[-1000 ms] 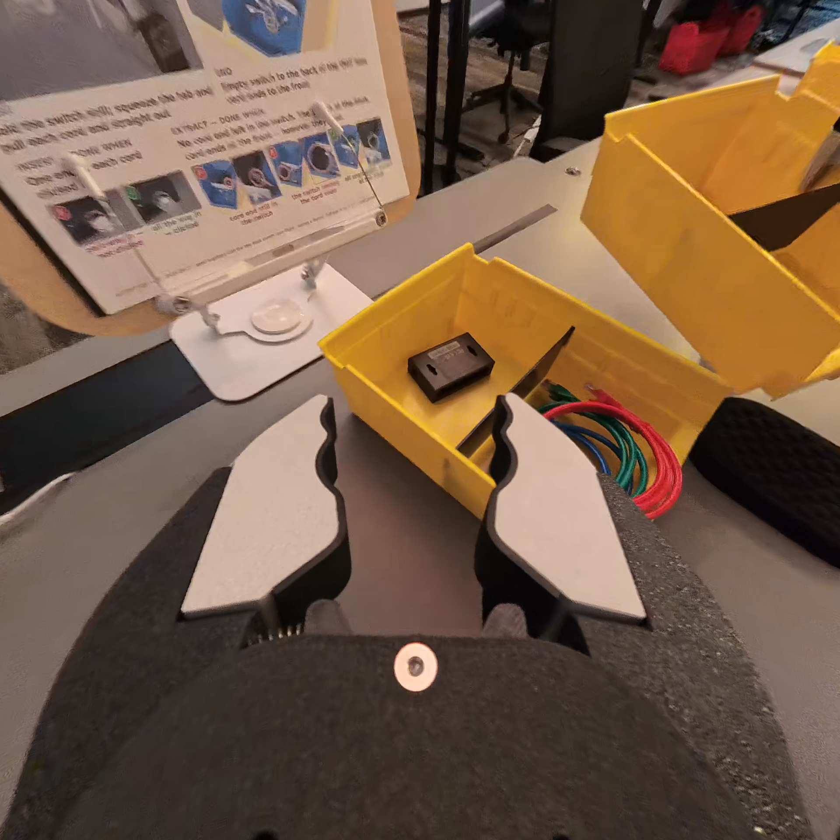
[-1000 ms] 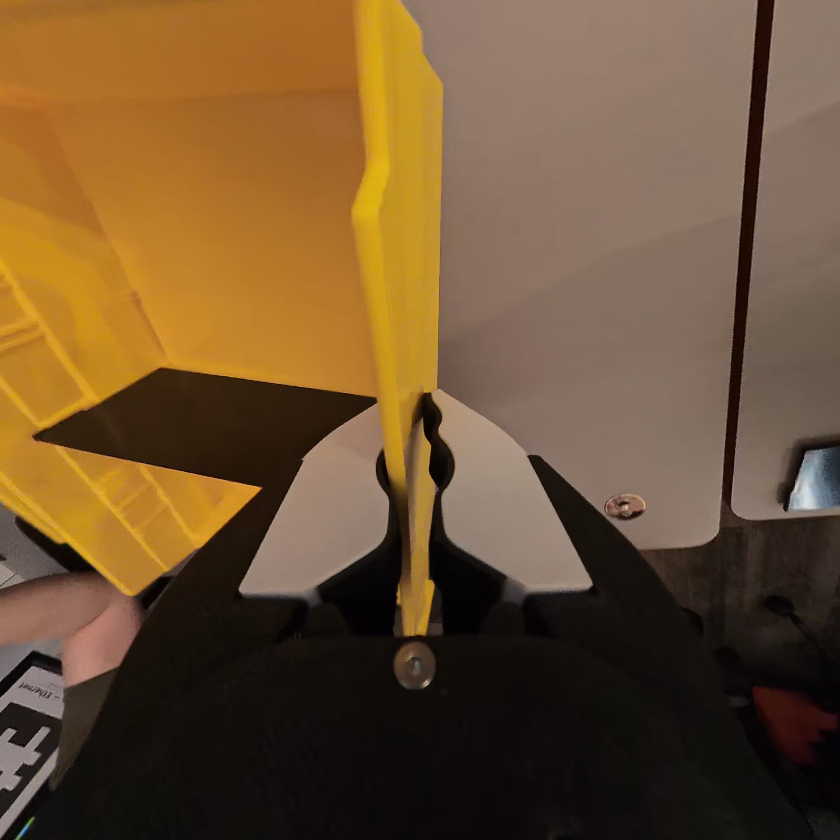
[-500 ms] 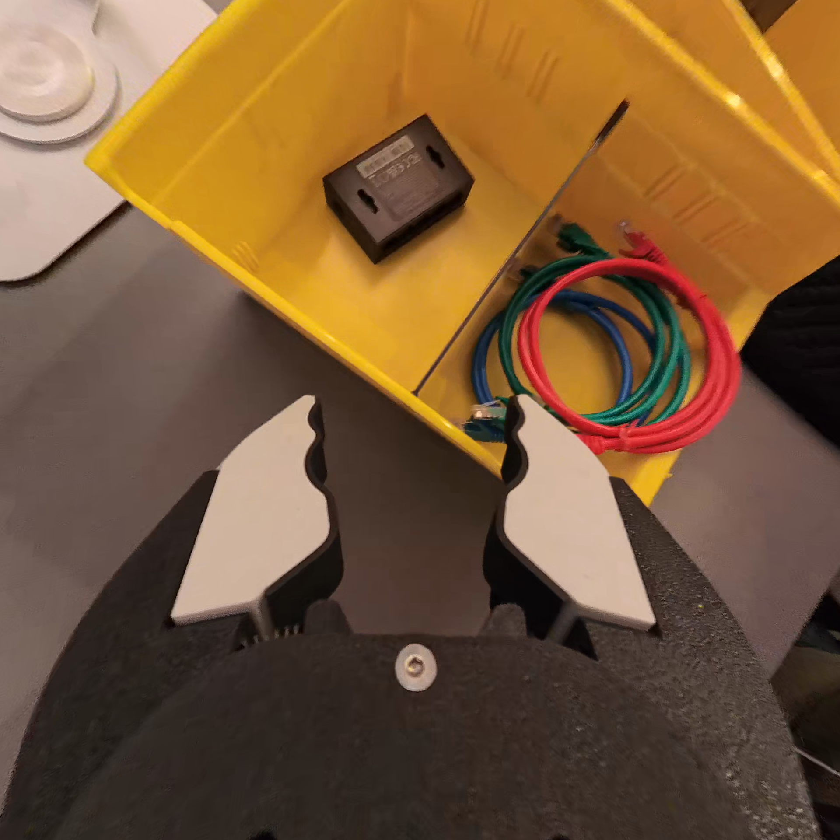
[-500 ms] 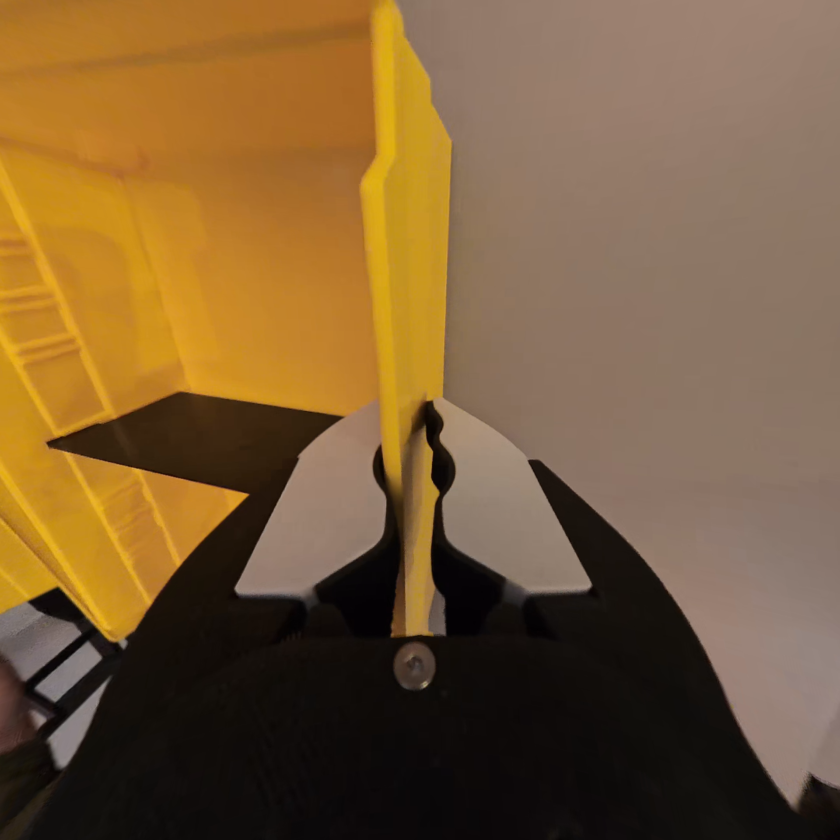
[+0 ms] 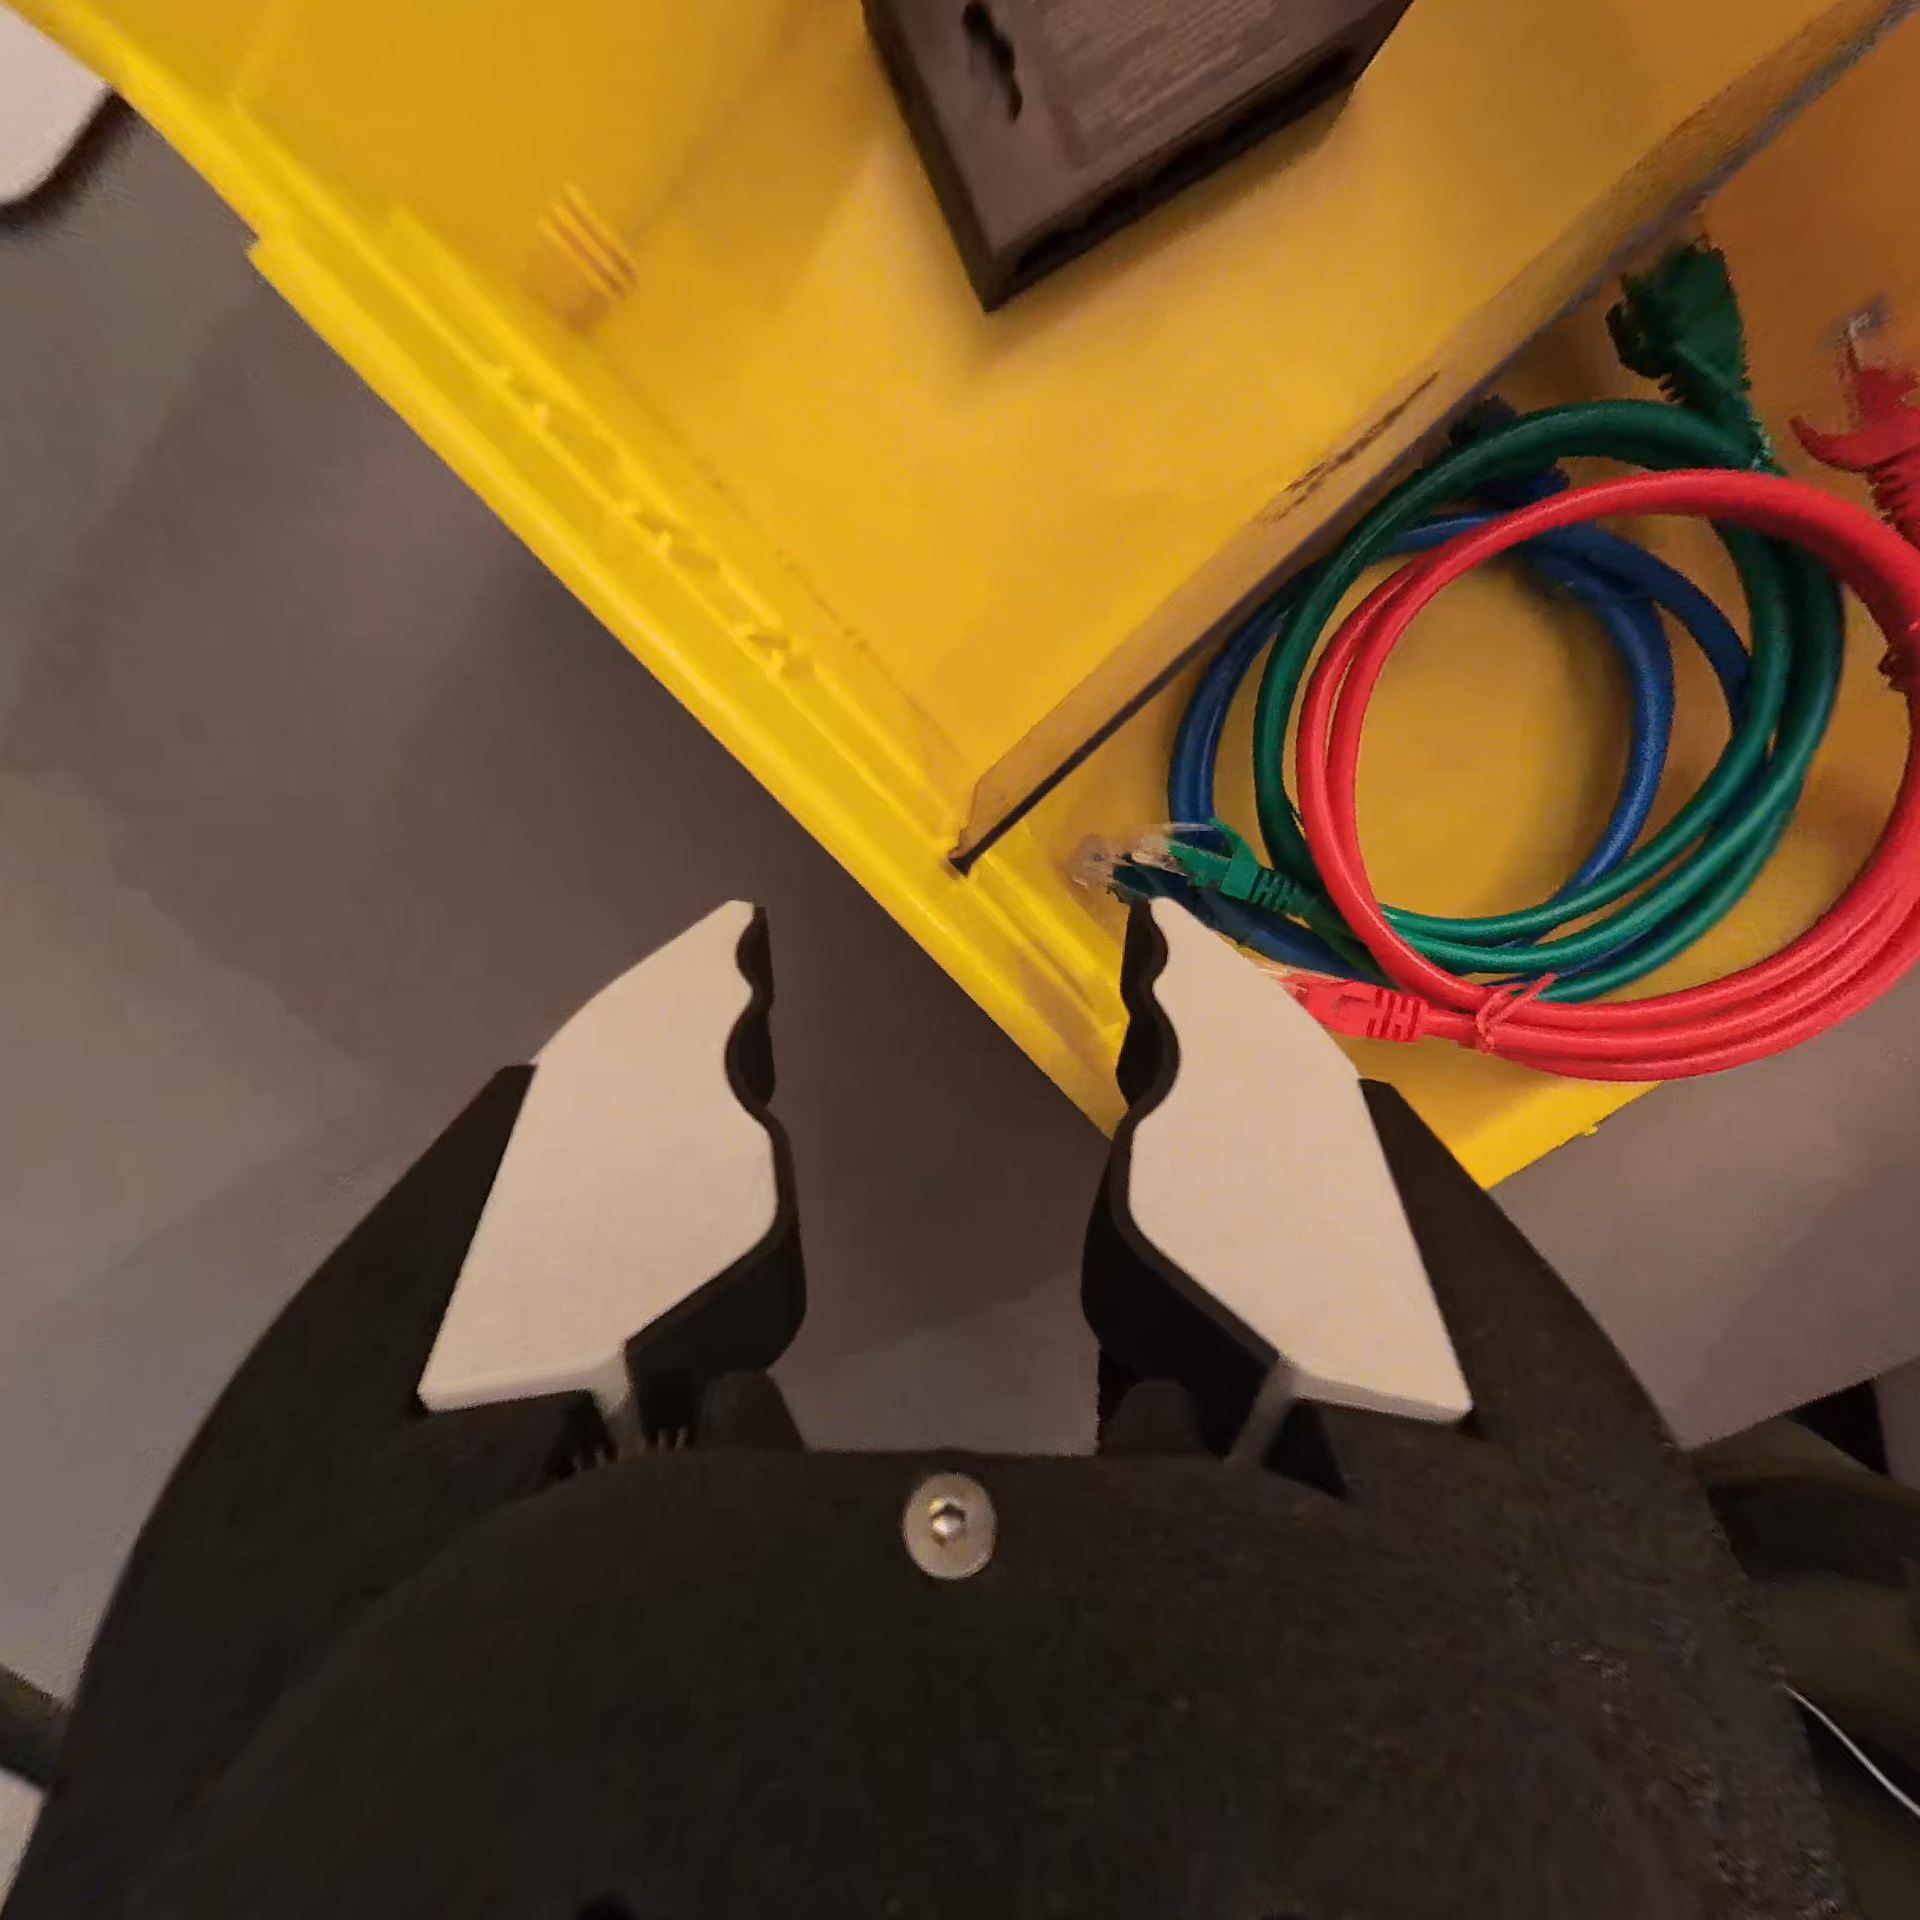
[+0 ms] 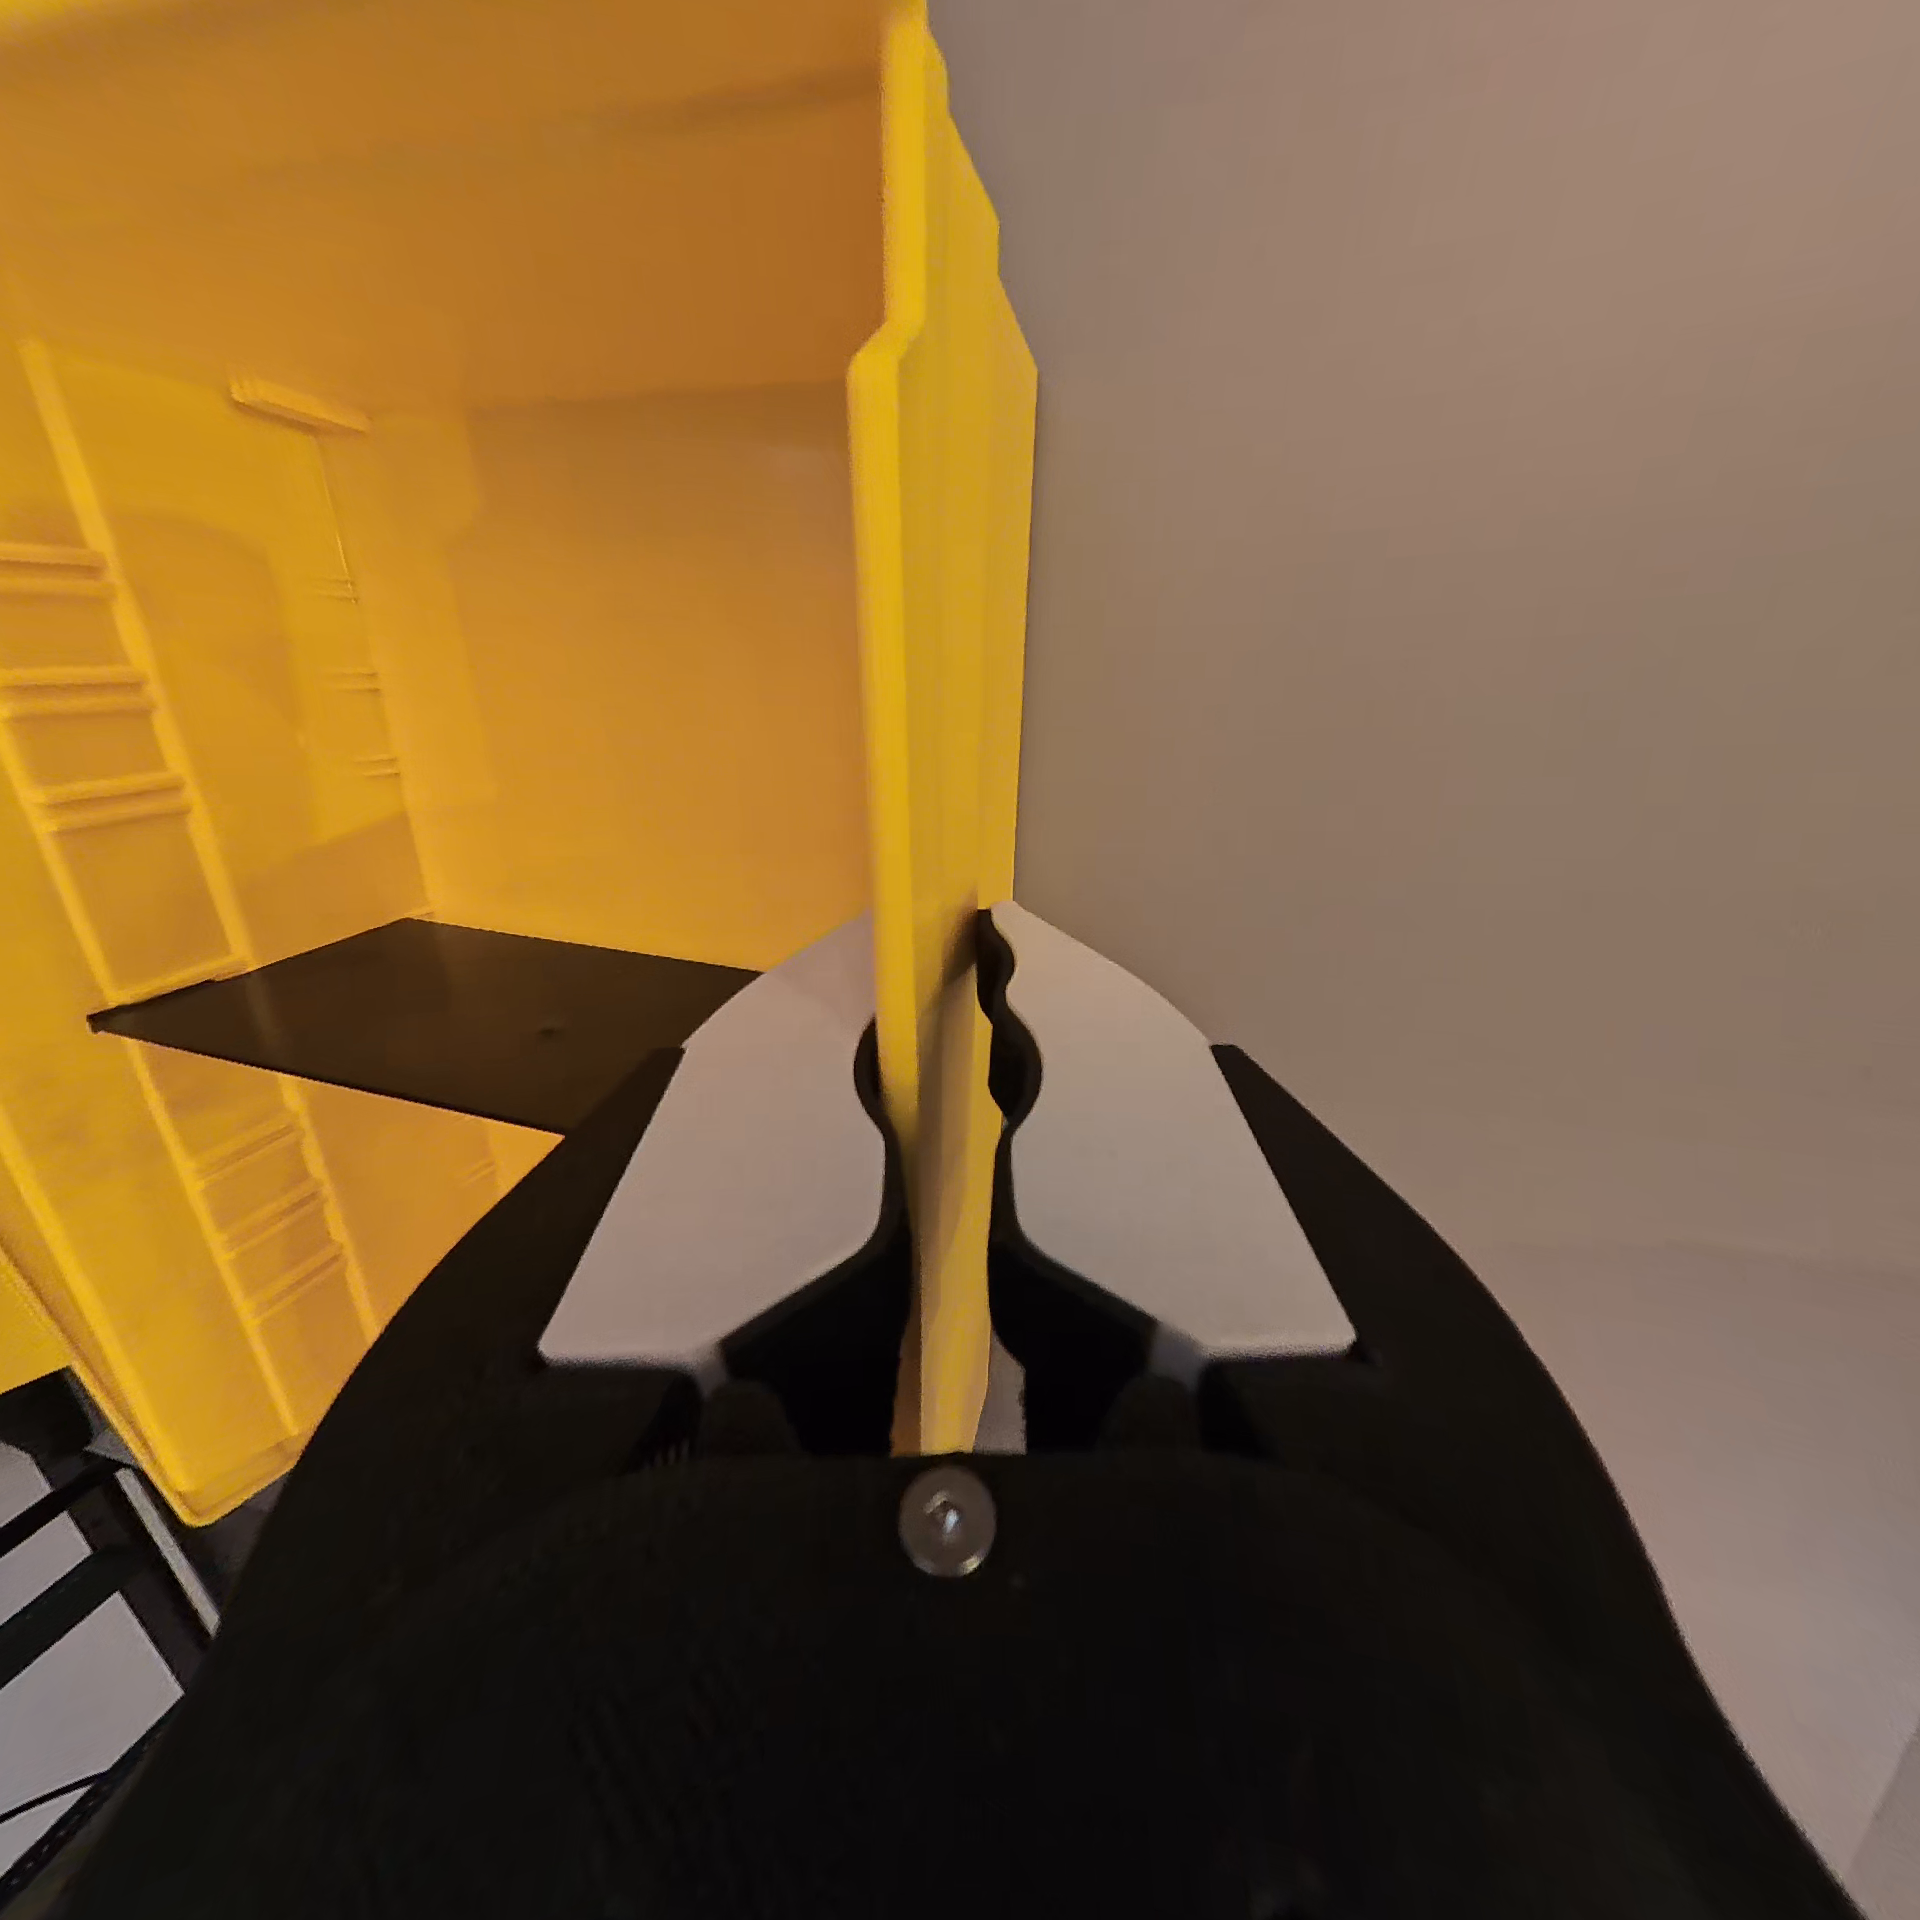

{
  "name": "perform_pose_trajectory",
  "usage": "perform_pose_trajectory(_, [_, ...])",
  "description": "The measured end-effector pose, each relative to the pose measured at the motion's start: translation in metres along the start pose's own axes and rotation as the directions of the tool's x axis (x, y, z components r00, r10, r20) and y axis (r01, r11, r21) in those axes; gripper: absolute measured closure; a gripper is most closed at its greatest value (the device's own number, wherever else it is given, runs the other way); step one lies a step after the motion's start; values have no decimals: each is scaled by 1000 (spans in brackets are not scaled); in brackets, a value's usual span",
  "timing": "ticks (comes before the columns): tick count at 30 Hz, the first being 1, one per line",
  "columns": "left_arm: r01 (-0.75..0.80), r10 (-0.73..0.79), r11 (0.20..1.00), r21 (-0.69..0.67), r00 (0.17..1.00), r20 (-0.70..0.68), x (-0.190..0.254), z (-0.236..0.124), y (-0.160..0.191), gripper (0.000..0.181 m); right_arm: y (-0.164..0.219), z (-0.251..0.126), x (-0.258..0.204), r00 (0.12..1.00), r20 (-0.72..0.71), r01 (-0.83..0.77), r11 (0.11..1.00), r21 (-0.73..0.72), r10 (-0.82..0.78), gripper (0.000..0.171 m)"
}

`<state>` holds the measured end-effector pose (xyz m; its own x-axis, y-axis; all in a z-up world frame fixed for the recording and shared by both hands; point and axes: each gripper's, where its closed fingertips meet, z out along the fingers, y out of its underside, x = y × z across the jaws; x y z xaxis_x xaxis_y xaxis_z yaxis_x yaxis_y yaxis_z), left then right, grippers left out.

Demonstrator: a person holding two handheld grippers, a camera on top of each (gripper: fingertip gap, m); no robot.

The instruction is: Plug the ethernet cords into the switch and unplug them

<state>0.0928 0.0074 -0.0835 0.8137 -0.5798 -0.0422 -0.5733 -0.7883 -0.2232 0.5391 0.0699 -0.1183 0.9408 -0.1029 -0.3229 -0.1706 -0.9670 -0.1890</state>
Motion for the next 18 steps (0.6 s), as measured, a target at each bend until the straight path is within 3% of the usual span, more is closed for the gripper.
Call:
perform_pose_trajectory(5, [109, -114, 985, -133, 993, -27, -1, 5, 11, 121, -1, 2, -5, 999, 38, 31, 1000, -1, -30, 158])
perform_pose_trajectory(12, [112, -117, 962, -250, 993, -3, -13, 5, 12, 122, 3, -2, 0, 997, 63, 40, 999, -2, -40, 156])
perform_pose_trajectory(18, [144, -167, 929, -341, 985, -40, 4, 8, 27, 126, 2, -1, 0, 996, 72, 45, 999, 3, -45, 156])
